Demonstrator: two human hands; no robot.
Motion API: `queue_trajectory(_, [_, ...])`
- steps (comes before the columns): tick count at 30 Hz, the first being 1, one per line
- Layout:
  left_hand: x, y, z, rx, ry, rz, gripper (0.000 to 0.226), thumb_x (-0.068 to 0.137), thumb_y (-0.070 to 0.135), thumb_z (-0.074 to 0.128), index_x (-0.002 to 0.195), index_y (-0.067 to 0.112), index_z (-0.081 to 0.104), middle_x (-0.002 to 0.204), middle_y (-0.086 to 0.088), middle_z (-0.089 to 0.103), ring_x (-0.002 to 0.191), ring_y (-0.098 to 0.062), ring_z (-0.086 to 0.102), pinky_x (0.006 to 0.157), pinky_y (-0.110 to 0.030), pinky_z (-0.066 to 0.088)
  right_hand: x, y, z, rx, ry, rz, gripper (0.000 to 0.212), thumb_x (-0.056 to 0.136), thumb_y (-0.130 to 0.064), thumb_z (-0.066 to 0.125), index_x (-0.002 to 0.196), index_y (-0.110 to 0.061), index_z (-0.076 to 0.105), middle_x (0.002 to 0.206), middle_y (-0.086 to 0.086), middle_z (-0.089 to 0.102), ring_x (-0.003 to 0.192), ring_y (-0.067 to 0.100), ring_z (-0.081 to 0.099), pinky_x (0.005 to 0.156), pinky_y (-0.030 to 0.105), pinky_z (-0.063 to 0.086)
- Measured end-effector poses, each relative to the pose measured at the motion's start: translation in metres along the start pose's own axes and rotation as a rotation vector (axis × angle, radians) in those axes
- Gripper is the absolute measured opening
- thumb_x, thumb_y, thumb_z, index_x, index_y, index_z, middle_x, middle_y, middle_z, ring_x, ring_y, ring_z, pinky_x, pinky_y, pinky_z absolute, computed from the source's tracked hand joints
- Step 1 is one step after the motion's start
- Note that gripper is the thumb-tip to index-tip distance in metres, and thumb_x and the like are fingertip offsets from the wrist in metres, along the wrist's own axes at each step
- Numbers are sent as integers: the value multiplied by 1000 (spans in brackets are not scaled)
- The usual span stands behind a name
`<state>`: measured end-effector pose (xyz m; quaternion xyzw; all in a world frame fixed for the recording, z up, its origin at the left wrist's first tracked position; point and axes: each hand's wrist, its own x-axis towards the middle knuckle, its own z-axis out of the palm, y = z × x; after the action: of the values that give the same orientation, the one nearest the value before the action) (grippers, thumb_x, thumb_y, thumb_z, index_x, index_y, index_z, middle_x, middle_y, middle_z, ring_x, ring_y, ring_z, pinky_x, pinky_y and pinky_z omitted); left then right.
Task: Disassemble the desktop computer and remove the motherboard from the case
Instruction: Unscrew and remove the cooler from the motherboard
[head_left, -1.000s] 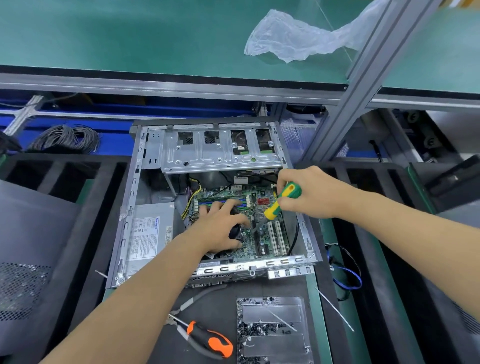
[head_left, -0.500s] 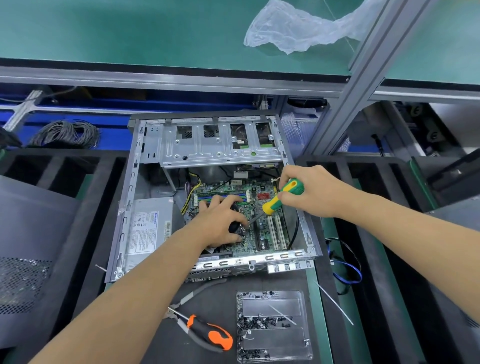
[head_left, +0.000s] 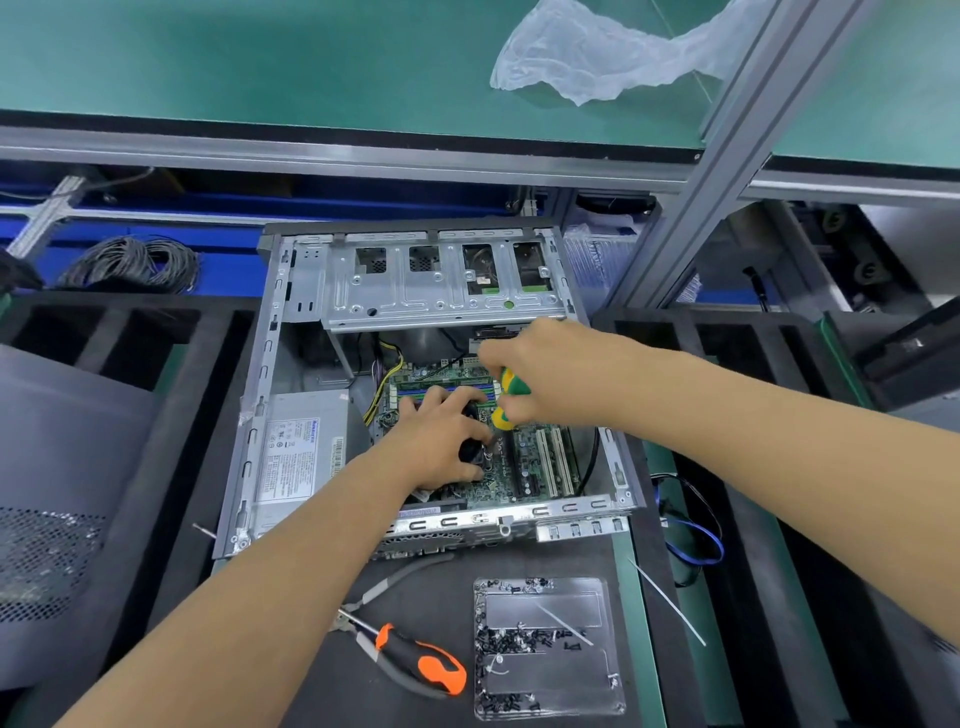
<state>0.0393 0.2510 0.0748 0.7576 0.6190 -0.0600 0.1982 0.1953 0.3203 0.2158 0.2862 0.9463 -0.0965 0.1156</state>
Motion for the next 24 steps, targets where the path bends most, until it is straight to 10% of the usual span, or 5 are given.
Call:
queue_trajectory(18, [2,5,-1,-199,28,-42,32,94,53,52,116,34,66,144,10,36,128,-26,25,97,-51,24,12,-15,-11,5,-78,80,35,91,-53,58,107,-23,53,87,1,42,76,26,47,49,29,27])
queue_trajectory(24, [0,-2,-4,-217,23,-66,82,72,66,70,142,34,42,153,10,24,138,-25,26,109,-53,23,15,-30,-13,-176,-81,43,28,100,-36,48,107,-9,52,79,4,37,81,31,52,55,34,33])
